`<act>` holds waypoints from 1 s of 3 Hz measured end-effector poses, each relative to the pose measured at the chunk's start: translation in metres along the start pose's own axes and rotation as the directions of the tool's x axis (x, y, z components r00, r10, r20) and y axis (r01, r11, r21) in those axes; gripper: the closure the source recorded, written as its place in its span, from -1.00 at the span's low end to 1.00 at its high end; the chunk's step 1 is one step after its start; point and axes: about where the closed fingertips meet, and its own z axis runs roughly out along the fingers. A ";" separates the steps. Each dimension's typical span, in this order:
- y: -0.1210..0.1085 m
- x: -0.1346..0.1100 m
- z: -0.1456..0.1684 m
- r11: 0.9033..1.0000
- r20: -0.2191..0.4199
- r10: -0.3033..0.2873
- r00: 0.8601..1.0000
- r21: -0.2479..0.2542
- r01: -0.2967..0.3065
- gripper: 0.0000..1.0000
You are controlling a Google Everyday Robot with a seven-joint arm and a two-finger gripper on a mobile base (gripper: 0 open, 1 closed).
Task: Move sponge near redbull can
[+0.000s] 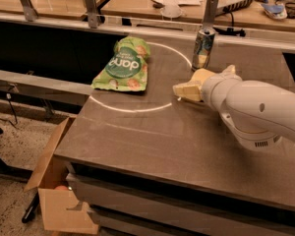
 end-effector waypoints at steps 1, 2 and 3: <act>-0.008 0.001 -0.013 0.999 -0.010 0.010 1.000 0.032 -0.010 -1.00; -0.041 -0.002 -0.063 0.994 0.022 0.057 0.998 0.096 -0.058 -1.00; -0.053 0.011 -0.093 0.986 0.018 0.097 0.995 0.132 -0.098 -1.00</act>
Offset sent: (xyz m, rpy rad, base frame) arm -0.0841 -0.0704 0.0524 0.0522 -0.0817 -0.1513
